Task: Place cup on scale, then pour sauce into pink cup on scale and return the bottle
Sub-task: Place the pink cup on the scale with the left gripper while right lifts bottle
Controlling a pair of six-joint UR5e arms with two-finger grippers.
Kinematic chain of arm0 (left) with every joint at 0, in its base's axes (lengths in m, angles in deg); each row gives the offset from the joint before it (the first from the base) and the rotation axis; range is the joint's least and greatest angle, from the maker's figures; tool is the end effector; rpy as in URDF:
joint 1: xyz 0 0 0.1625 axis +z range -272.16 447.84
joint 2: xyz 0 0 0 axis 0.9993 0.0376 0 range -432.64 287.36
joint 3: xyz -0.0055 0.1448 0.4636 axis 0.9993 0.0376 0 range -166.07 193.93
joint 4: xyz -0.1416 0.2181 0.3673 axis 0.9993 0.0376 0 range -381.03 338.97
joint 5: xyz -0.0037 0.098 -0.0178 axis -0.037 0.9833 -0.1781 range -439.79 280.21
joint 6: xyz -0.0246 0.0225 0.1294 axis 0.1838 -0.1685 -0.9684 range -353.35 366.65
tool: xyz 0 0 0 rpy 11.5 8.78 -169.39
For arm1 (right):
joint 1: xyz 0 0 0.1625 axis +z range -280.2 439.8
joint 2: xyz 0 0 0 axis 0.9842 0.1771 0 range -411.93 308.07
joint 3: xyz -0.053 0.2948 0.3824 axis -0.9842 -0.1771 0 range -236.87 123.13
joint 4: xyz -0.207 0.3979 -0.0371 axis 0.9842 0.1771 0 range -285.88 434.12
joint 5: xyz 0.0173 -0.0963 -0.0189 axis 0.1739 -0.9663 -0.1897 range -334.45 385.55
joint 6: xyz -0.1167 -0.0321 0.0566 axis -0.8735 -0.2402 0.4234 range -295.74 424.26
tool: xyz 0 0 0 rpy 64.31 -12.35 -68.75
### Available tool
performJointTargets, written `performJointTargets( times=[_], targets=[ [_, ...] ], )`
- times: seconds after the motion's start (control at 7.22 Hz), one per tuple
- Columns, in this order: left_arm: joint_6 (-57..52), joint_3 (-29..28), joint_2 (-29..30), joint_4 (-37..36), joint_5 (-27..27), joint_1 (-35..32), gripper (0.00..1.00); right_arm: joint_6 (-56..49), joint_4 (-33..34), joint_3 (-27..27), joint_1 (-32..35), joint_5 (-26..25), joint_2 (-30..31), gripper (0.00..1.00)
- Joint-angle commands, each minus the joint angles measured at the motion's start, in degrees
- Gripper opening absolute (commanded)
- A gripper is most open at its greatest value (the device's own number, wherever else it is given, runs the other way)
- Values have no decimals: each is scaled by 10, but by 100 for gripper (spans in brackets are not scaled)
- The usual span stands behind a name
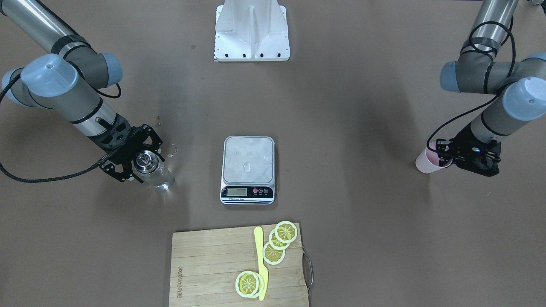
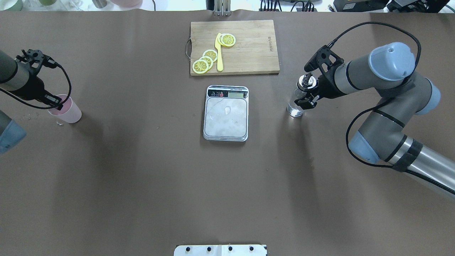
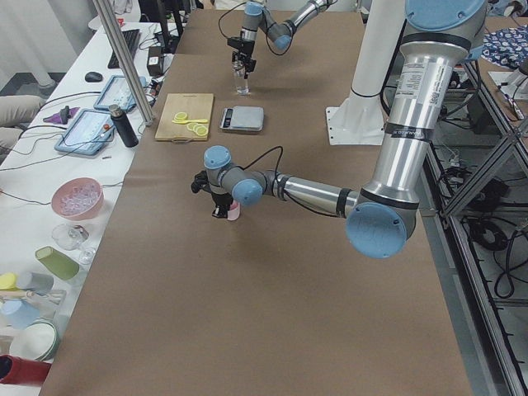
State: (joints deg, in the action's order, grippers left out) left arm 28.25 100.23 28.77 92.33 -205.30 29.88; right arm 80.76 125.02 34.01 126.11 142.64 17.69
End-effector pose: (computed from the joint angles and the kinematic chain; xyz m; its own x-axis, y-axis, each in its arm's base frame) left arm 0.3048 -0.5921 0.6227 0.6610 0.3704 -0.6526 -0.2270 0.9276 0.2966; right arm -0.4466 -0.5724 0.4341 0.4521 -0.7625 0.4628 0.2225 0.5988 0.7694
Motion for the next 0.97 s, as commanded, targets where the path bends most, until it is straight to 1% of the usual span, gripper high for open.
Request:
performJointTargets(
  times=[0.0,0.28,0.42,0.55,0.69,0.83],
  targets=[
    [-2,1,-1,4,1,0,0,7,1,-3,2,4,0,0],
    [0,4,3,3,0,0,0,14,0,-4,2,2,1,0],
    [3,12,5,-1,-6,0,0,18,0,-1,2,0,1,0],
    [10,31,16,-21,-11,0,0,27,0,1,3,-1,0,0],
    [10,55,59,-102,-29,0,0,50,0,1,4,1,-8,0],
    [11,89,103,-200,-31,0,0,56,2,2,6,3,-18,0]
  ],
)
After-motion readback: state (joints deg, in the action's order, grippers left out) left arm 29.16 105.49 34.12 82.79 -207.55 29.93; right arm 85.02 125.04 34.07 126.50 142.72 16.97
